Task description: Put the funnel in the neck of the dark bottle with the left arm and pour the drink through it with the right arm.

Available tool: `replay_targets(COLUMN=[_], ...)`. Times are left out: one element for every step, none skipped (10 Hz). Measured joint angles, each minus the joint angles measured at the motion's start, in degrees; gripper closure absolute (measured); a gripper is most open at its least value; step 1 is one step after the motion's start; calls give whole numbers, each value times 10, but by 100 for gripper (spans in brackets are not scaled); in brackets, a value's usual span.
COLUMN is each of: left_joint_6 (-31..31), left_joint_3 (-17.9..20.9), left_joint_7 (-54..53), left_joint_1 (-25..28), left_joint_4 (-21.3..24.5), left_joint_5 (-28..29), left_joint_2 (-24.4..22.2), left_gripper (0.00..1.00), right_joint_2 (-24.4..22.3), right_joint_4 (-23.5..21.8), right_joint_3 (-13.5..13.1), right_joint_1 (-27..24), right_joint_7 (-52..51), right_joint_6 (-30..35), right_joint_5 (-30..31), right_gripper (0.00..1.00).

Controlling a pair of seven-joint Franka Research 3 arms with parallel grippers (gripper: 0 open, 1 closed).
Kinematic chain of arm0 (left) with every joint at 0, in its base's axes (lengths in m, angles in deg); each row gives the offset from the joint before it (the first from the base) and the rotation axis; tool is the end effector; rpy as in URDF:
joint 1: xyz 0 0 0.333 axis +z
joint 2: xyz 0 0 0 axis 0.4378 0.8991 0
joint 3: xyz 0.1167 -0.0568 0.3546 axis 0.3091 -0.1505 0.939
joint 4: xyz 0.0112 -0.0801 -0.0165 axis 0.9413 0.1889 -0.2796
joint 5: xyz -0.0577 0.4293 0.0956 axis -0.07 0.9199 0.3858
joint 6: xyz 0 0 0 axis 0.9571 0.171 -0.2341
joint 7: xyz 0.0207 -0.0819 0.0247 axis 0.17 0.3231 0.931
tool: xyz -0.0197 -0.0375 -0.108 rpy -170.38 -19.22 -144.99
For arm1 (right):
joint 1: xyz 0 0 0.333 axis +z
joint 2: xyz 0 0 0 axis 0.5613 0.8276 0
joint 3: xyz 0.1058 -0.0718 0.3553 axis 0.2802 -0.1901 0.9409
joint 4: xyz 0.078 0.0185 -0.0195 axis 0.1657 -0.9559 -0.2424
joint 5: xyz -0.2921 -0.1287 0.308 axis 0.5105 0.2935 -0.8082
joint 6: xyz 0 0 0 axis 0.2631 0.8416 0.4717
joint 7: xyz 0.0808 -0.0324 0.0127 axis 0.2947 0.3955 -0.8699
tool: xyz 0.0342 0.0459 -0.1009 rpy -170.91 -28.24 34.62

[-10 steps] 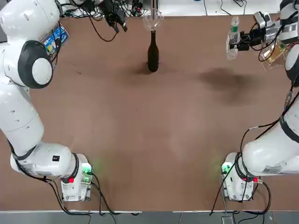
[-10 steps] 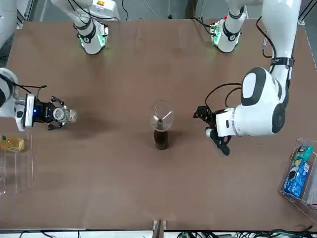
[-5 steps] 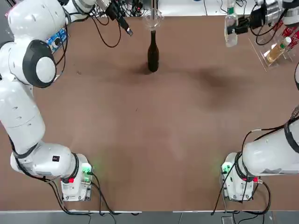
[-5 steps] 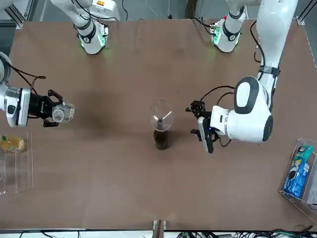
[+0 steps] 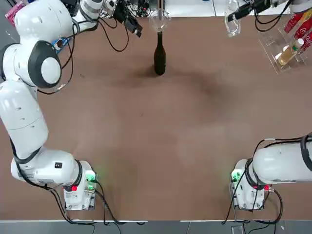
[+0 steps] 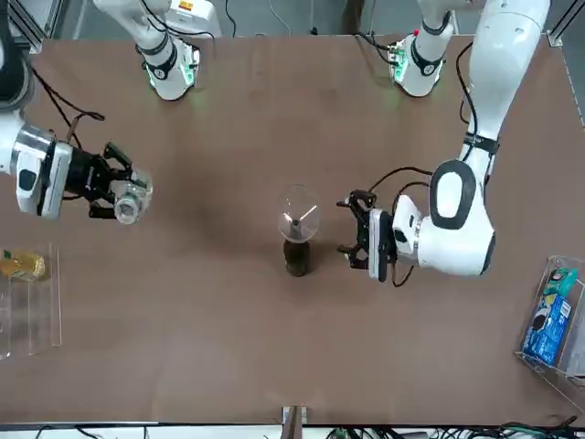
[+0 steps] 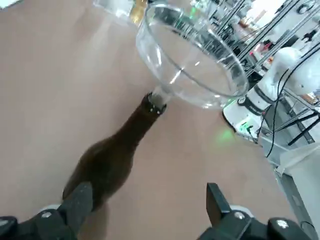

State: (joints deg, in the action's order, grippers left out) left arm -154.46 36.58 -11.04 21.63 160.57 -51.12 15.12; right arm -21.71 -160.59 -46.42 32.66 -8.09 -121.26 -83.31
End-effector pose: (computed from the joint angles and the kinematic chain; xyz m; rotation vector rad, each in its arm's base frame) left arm 0.7227 -0.3158 0.3965 1.6475 -1.2757 0.3671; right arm 0.6011 0.0462 0.5456 -2.1405 -0.8539 -0.5448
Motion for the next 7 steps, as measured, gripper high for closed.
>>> replay_targets(left_joint_6=[-1, -1, -1, -1, -1, -1, -1], left_joint_3=[0, 0, -1, -2, -4, -7, -10], left_joint_7=[-44, -90, -132, -167, -198, -221, -238], left_joint_1=[0, -2, -4, -8, -9, -9, -9], left_joint_4=[0, 0, 0, 0, 0, 0, 0], left_joint_5=[-41, -76, -100, -114, -121, -126, -130], left_joint_2=[7, 17, 27, 33, 36, 38, 40], left_gripper=[0, 0, 0, 0, 0, 0, 0], right_joint_2=[-13, -25, -35, -42, -49, -56, -64], right_joint_4=[-1, -1, -1, -1, -1, -1, -1], right_joint_3=[24, 46, 67, 87, 107, 127, 147], right_joint_1=[0, 0, 0, 0, 0, 0, 1], right_joint_7=[56, 111, 157, 195, 229, 265, 303], right_joint_6=[-19, -36, -52, -65, -78, -90, -98], right_joint_5=[21, 44, 59, 68, 77, 88, 98], right_gripper=[58, 58, 58, 58, 58, 58, 58])
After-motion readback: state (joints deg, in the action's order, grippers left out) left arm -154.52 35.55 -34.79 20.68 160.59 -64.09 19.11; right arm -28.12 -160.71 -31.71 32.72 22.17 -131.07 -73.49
